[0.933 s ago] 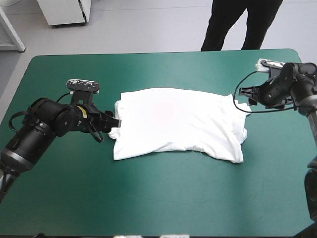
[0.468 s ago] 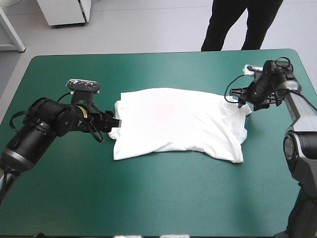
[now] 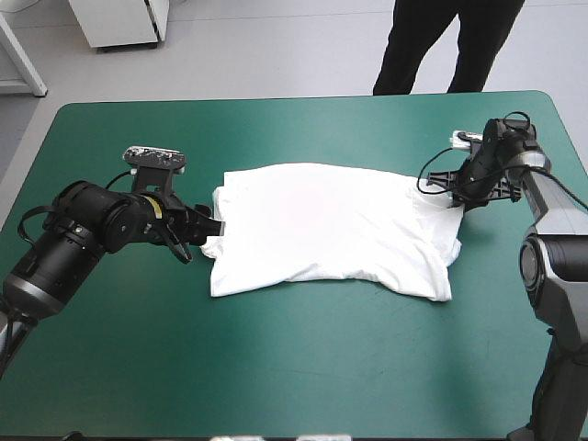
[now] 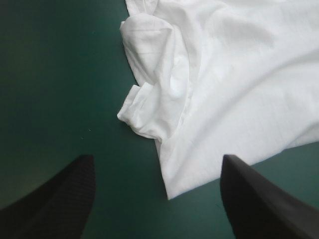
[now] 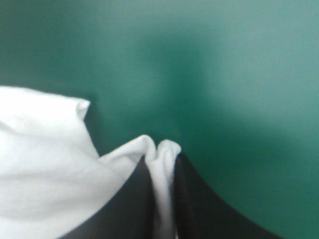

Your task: Fold the cloth

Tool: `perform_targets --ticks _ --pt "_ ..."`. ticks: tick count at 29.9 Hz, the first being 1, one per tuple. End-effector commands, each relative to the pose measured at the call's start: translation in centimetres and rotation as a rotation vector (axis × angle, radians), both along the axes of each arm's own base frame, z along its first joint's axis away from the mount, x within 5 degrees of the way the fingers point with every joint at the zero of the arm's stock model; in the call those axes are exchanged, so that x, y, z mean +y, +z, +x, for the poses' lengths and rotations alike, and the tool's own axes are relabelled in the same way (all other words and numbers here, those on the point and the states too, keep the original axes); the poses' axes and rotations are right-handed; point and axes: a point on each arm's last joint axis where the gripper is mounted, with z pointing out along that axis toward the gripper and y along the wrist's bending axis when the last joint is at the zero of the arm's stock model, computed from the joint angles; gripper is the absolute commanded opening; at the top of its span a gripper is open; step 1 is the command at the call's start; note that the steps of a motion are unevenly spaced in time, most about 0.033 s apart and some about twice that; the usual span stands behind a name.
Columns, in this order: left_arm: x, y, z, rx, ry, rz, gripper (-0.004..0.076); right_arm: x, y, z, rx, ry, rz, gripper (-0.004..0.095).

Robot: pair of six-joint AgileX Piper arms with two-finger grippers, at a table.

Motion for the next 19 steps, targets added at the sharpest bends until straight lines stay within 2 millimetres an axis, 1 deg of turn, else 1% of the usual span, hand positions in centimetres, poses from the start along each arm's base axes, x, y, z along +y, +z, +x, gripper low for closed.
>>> perform_targets --ticks 1,5,9,11,14,19 --pt "0.0 1.9 -0.2 -0.099 -0.007 -0.038 0.0507 0.0 2.5 -0.2 -0.076 0.014 0.002 -0.0015" --pt "-0.1 1.9 -0.3 -0.092 -0.008 -0.052 0.0507 0.6 4.4 -0.5 -0.125 0.032 0.022 -0.0017" --pt "-0.1 1.9 -0.3 -0.09 -0.008 -0.056 0.0507 1.9 6.5 -1.1 -0.188 0.064 0.017 -0.0017" --pt "-0.1 1.9 -0.3 -0.09 -0.008 -0.056 0.0507 2.9 7.6 -1.4 -0.224 0.087 0.018 -0.0017" --pt "-0.1 1.9 -0.3 -0.09 -0.008 -0.056 0.0507 4.9 8.7 -2.0 -0.252 0.128 0.027 -0.0017" --pt "-0.1 1.9 -0.3 -0.09 -0.008 -0.056 0.0507 8.6 9.2 -2.7 -0.266 0.214 0.047 -0.0017"
